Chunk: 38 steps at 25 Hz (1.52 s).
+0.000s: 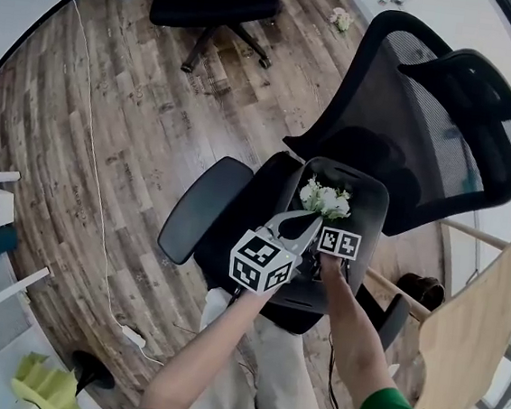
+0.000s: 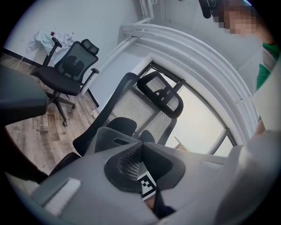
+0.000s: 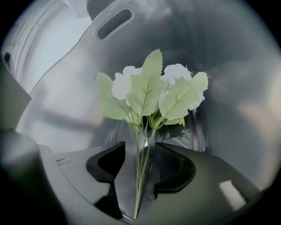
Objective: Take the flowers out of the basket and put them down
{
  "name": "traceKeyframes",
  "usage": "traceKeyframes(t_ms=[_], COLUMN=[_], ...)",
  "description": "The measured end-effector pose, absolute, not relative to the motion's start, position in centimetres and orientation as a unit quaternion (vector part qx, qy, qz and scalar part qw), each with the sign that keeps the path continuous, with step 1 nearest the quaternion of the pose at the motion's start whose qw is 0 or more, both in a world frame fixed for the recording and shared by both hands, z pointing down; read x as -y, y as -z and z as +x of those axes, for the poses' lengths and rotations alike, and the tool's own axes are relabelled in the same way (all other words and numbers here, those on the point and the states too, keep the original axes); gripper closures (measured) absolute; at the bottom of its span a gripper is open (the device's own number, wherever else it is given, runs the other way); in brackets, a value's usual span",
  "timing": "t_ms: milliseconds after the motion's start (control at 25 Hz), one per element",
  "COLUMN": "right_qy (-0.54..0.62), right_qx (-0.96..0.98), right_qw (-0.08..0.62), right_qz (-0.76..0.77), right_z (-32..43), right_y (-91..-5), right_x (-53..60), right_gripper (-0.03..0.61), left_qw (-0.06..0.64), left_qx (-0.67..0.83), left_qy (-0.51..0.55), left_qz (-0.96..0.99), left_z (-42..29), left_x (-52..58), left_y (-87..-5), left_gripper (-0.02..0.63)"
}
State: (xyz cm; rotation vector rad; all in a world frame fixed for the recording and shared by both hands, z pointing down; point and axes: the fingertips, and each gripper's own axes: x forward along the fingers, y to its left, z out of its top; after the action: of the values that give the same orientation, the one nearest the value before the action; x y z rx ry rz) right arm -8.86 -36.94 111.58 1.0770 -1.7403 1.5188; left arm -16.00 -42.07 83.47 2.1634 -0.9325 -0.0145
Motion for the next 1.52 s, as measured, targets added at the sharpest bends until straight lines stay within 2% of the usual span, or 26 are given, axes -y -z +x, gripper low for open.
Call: traceKeyframes(t_ms=[160,240,440,1120,1520], right_qy=[-0.561,-0.556,-0.55,-0.533,-0.482], right_qx=[0.659,0.658,0.663,0.683,0.716], right_qw=[0.302,0.309,0.303,0.242,0.19], right_qz=[0.399,0.404,0.408,0.437,0.467], right_z=[-9.5,-9.3,-9.2,-9.2,-9.8], right_y=[-111.8,-112.0,-111.7,-105.3,-95.2], right_x=[36.8,36.7,36.9,37.6,40.3], right_gripper=[0.396,0.484,0.569,0.571,0.571], left_qw=[0.387,0.386,0.382,0.36,0.329], left_qx=[0.368,0.369,0.374,0.371,0.35], left_qy=[0.005,0.003,-0.003,-0.04,-0.049], left_qz=[0.845,0.845,0.845,0.855,0.876], left_z=[-16.3,-16.5,-17.0,-18.6,-20.0], left_x=[41.8,41.7,41.8,41.8,42.6], left_y=[-83.5,-83.4,-83.5,-81.3,-75.4], left_gripper=[0.594,0.594,0.594,0.594,0.594])
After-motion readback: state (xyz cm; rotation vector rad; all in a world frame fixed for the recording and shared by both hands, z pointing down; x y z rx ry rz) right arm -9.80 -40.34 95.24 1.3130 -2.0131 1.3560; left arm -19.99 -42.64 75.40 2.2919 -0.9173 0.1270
